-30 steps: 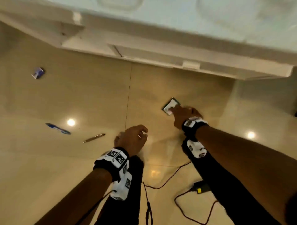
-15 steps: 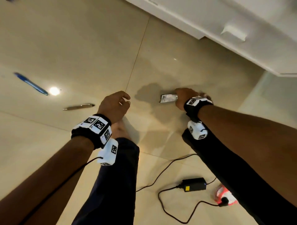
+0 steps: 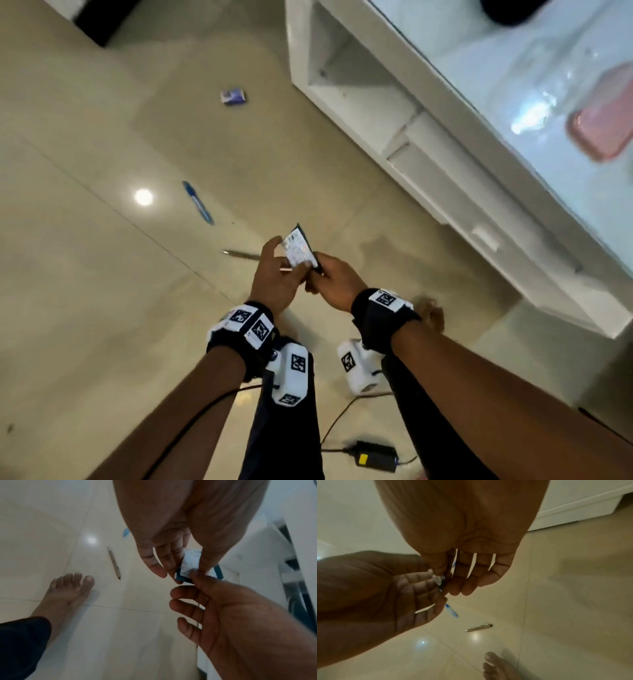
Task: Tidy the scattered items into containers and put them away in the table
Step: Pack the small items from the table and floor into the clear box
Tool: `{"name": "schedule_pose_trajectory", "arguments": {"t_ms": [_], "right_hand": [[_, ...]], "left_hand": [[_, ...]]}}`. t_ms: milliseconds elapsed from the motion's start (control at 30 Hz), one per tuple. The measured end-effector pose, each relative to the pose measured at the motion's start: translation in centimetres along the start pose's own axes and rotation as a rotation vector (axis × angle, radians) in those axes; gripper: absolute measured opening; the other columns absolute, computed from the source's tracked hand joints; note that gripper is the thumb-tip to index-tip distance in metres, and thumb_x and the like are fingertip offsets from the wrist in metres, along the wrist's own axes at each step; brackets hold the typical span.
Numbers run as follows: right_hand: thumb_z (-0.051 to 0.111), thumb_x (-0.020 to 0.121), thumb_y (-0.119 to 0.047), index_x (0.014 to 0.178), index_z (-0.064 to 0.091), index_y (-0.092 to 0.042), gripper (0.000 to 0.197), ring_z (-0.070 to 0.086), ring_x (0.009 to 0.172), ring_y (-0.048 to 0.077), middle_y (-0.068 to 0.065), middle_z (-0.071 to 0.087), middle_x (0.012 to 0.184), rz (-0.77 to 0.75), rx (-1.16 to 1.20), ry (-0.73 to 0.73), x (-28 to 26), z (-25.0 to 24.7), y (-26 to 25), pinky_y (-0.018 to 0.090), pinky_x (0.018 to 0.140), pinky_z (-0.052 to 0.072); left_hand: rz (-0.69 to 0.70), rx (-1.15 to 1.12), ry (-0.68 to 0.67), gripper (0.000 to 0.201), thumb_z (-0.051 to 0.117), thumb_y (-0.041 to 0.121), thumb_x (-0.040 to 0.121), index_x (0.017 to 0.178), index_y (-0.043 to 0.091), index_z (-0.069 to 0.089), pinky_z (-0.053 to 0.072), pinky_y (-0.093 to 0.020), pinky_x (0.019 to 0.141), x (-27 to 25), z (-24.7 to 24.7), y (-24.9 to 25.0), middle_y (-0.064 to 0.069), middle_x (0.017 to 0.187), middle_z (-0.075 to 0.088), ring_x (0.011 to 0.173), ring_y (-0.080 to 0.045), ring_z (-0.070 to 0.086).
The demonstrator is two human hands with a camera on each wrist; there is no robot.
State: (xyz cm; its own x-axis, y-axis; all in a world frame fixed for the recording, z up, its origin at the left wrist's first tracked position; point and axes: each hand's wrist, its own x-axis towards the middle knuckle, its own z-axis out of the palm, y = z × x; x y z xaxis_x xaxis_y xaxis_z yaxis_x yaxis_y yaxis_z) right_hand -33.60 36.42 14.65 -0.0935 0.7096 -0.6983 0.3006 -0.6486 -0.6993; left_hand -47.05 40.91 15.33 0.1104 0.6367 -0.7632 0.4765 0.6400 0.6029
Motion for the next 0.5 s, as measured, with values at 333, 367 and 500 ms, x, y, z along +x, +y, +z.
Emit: {"name": "schedule_pose_trajectory", "arguments": {"t_ms": [333,367,500], "right_hand": [[0.058,0.091,-0.037,0.090,0.059,-0.035,0.002,0.061,0.098,0.019,-0.010,0.062,0.095,0.134,-0.665,-0.248,5.4,-1.6,-12.3,0.025,0.077,0.040],[0.059,0.091,-0.037,0.090,0.060,-0.035,0.002,0.061,0.098,0.019,-0.008,0.063,0.097,0.156,-0.667,-0.233,6.1,-1.8,-13.1,0.025,0.077,0.039],[0.061,0.090,-0.035,0.089,0.063,-0.032,0.004,0.061,0.093,0.018,-0.005,0.065,0.094,0.203,-0.584,-0.131,9.5,-2.7,-17.1,0.025,0.076,0.040]], "left_hand": [[0.109,0.073,0.266,0.009,0.065,0.014,0.088,0.097,0.017,0.065,0.051,-0.035,0.074,-1.5,-18.2,5.9,-0.002,0.085,0.065,0.080,-0.028,0.062],[0.122,0.097,0.265,0.008,0.065,0.014,0.088,0.095,0.019,0.065,0.048,-0.033,0.073,-1.4,-19.7,6.5,0.000,0.083,0.064,0.078,-0.026,0.060],[0.123,0.203,0.280,0.017,0.062,0.013,0.090,0.108,0.013,0.065,0.038,-0.025,0.074,-0.6,-24.9,9.5,0.004,0.093,0.060,0.084,-0.022,0.056]]}}
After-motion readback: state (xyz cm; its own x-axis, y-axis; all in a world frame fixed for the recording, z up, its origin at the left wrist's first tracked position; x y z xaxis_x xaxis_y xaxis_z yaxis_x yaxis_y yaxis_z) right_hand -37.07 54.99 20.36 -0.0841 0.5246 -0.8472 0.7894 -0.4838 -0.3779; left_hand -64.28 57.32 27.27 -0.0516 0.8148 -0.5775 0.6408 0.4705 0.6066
